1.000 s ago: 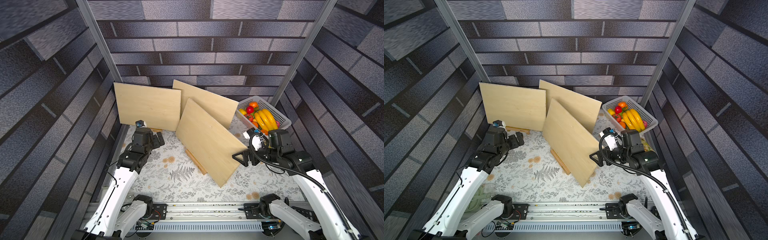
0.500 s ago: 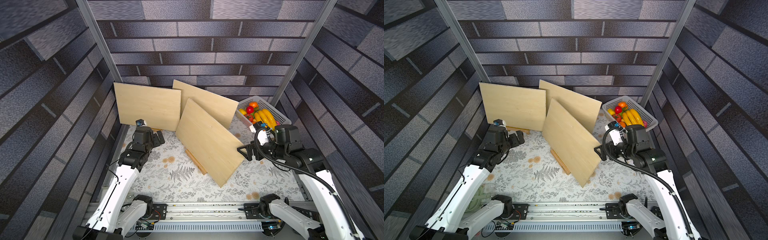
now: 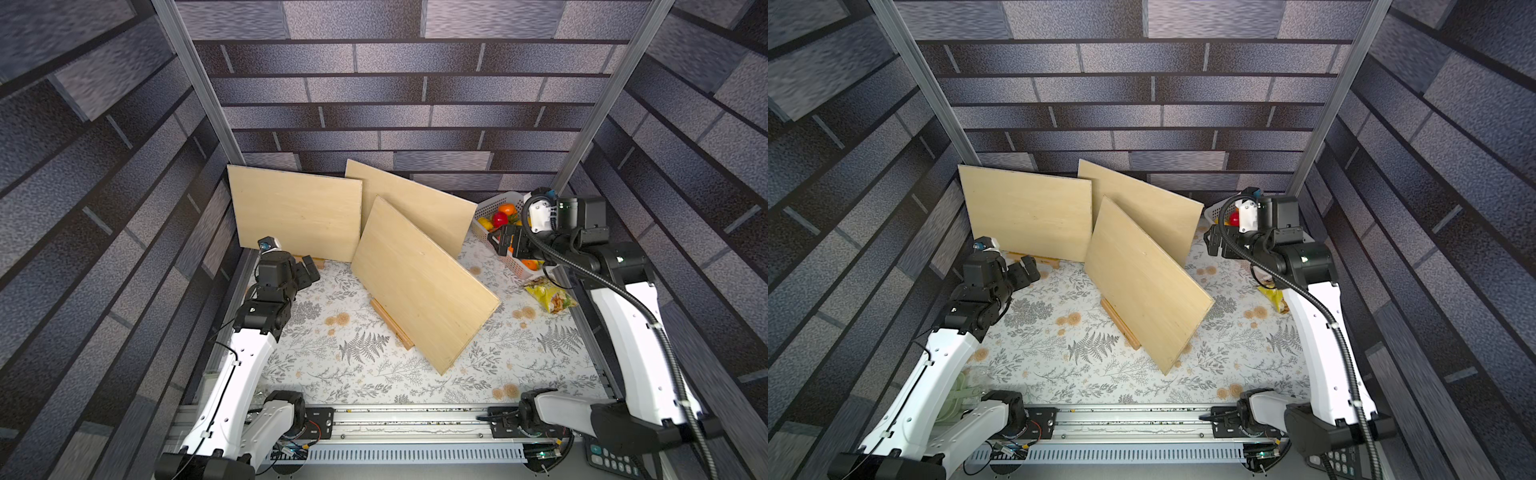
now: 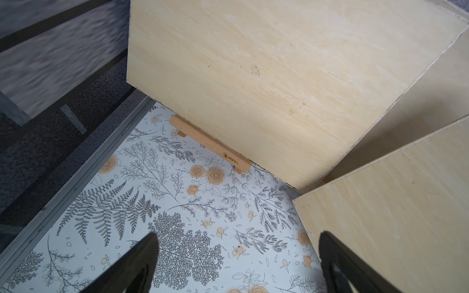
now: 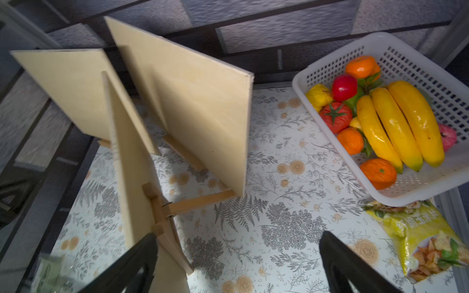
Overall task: Assemble the easel
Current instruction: Reset both arms
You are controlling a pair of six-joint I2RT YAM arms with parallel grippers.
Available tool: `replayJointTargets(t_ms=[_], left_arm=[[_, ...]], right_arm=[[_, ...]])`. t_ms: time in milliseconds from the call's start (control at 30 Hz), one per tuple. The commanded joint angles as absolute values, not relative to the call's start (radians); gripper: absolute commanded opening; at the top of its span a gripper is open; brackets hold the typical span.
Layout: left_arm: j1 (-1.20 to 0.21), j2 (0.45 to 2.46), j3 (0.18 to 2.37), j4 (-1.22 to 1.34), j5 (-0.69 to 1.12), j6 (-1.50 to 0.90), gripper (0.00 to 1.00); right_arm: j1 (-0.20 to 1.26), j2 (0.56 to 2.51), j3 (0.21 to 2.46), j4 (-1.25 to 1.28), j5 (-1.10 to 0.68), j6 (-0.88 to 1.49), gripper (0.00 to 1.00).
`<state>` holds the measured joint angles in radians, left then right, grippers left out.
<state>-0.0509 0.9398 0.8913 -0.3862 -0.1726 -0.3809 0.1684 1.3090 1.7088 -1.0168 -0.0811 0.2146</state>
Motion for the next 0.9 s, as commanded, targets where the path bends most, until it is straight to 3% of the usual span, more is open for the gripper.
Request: replayJointTargets(t_ms=[0,367,500,867], left_arm=[[-0.018,0.914,0.836,-0.301,-0.172,-0.352,1.00],[0.064,0.954,0.710,-0.113,-0.097,-0.307,1.00],[0.088,0.981,0.681,-0.070,-0.090,-0.292,1.00],[0.111,1.006,0.583,0.043,-0.066,-0.260,1.00]], right_arm=[[0.115,1.348,1.653,-0.954,-0.006,0.347,1.00],[0.079,1.235,0.996,-0.110,0.195,0.309,0.91],[0.063,1.244,0.862,0.108,0.259,0.237,1.00],[0.013,1.434,0.884,0.153,0.096,0.184,1.00]])
